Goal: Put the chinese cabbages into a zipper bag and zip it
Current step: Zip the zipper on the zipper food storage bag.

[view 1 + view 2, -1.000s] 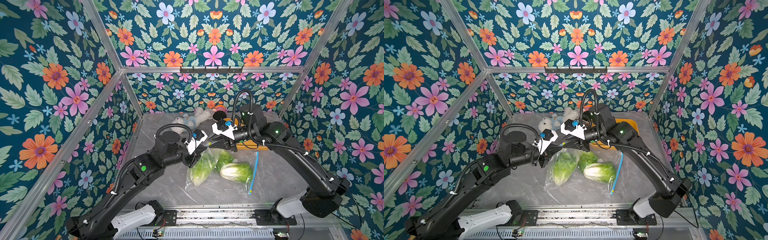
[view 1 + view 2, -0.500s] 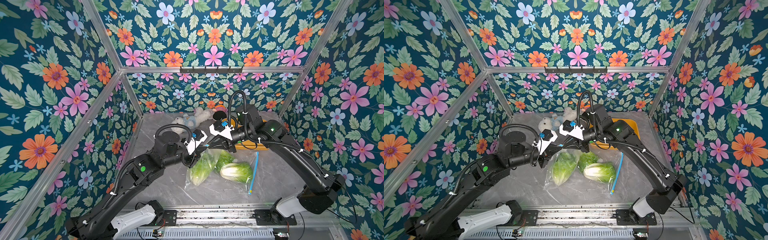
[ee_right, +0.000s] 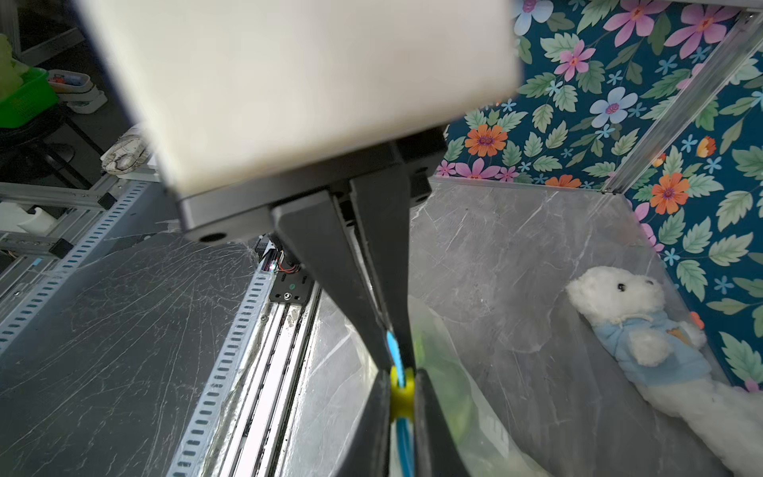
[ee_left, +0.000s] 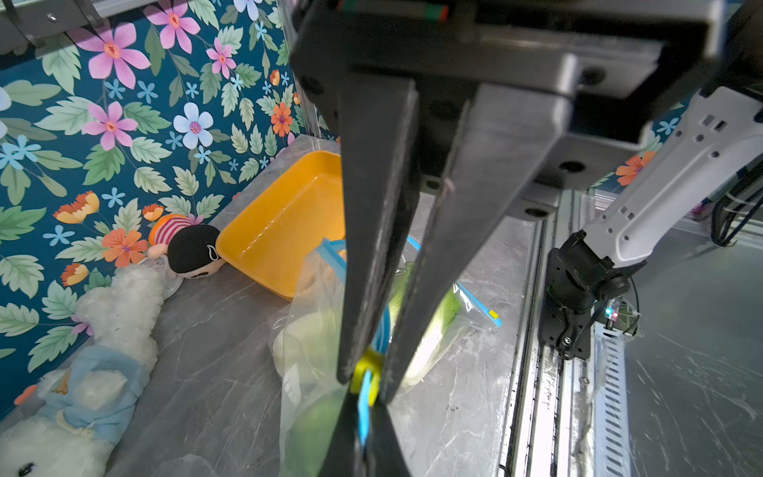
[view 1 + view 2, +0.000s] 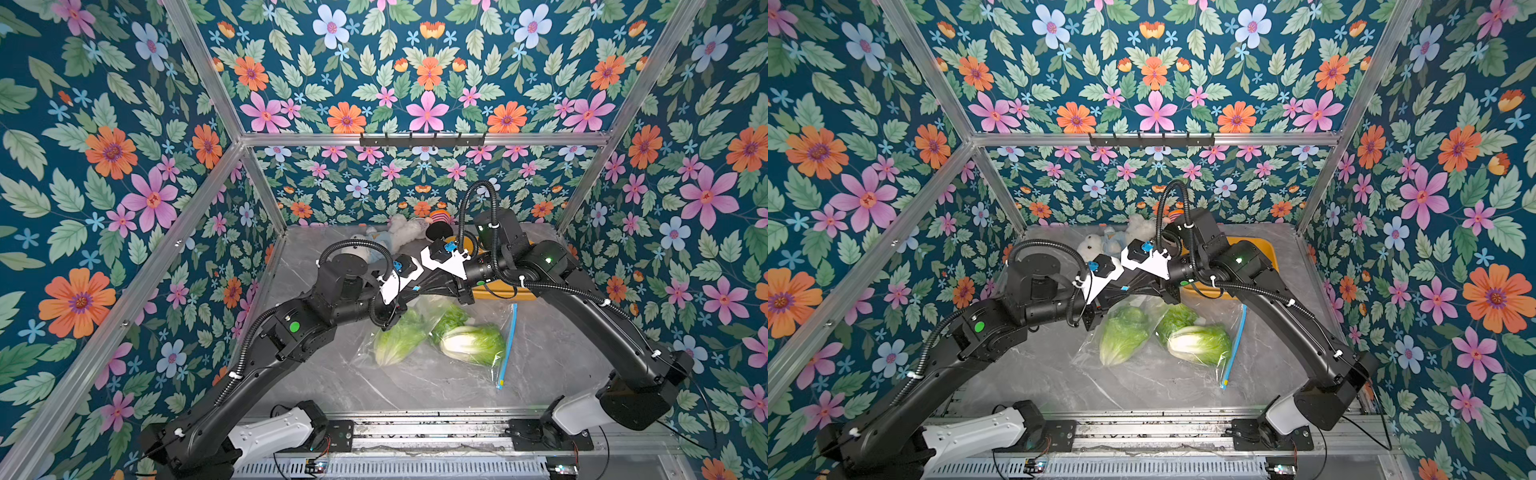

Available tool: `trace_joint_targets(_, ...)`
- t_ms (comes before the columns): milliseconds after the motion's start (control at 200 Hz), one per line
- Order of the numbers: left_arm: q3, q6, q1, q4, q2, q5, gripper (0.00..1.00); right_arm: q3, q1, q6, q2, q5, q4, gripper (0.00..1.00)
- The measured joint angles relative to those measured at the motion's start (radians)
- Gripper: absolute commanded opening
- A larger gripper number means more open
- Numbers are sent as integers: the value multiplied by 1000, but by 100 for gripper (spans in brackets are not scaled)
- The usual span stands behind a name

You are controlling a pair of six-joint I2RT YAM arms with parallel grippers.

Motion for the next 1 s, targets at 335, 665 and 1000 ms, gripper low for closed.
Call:
trace_joint_targets(335,-33,-2,0,23,-57,-47,0,17,3,0,21,3,8,9)
trace_joint_targets(665,-31,-25,0,13,-111,-154,0,53,-21,7,76,37,7,6)
trace_joint_targets(1000,-22,-70,-2,1,-148,-389,0,10,-137,53,98,8,14,5)
